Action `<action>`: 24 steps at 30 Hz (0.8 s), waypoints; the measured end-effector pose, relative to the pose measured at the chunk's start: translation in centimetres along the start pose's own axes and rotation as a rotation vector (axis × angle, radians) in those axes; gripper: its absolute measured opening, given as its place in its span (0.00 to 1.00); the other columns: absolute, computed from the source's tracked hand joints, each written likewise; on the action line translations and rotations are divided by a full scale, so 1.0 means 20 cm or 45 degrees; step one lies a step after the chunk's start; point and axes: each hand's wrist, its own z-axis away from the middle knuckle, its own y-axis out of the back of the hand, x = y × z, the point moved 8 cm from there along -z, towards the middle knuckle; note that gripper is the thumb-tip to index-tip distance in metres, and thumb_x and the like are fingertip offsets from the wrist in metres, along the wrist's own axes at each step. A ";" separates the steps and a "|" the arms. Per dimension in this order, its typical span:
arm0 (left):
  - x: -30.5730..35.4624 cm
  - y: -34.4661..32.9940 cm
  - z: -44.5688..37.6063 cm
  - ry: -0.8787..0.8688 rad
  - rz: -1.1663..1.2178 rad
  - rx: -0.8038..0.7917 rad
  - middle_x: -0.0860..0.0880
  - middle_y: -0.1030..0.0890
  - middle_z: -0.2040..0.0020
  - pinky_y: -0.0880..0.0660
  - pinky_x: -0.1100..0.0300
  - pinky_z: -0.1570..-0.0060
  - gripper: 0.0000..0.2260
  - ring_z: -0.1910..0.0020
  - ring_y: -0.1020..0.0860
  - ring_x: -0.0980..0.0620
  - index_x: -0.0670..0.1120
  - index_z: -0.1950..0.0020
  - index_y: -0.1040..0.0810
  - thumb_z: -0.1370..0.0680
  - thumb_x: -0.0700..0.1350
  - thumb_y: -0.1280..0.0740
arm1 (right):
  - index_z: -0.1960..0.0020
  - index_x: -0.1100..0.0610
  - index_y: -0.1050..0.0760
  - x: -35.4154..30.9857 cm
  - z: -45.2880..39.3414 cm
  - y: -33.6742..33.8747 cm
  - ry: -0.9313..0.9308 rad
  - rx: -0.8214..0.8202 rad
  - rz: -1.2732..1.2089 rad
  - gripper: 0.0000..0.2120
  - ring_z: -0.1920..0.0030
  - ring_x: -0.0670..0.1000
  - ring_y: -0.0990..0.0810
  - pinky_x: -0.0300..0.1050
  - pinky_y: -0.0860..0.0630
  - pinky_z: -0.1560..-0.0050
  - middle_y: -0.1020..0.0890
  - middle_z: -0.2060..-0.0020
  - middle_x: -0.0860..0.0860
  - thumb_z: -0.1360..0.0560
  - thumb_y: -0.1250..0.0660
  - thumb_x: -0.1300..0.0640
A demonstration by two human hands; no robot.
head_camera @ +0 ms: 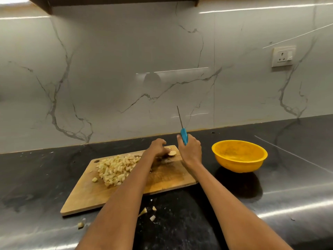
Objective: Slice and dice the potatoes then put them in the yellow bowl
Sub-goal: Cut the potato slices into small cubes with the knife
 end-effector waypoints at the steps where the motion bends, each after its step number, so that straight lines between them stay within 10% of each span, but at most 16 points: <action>1: -0.01 0.00 0.00 -0.002 0.007 -0.005 0.43 0.31 0.30 0.33 0.54 0.34 0.23 0.32 0.31 0.45 0.42 0.28 0.35 0.23 0.43 0.34 | 0.54 0.59 0.27 0.00 0.00 0.00 -0.001 0.004 0.003 0.16 0.71 0.44 0.32 0.33 0.38 0.70 0.27 0.66 0.50 0.21 0.40 0.46; 17: 0.02 0.03 0.56 -0.173 0.050 0.076 0.47 0.21 0.52 0.25 0.58 0.54 0.14 0.54 0.24 0.51 0.46 0.48 0.23 0.31 0.50 0.29 | 0.57 0.55 0.32 -0.05 0.12 0.05 -0.101 -0.243 -0.265 0.14 0.65 0.49 0.27 0.39 0.30 0.65 0.26 0.63 0.54 0.20 0.43 0.46; 24: -0.06 0.03 0.68 -0.207 0.041 0.247 0.46 0.22 0.39 0.30 0.60 0.43 0.21 0.41 0.25 0.50 0.43 0.37 0.24 0.27 0.48 0.29 | 0.50 0.63 0.27 -0.07 0.39 0.15 -0.347 -0.565 -0.003 0.17 0.76 0.47 0.28 0.40 0.30 0.76 0.25 0.70 0.52 0.19 0.44 0.50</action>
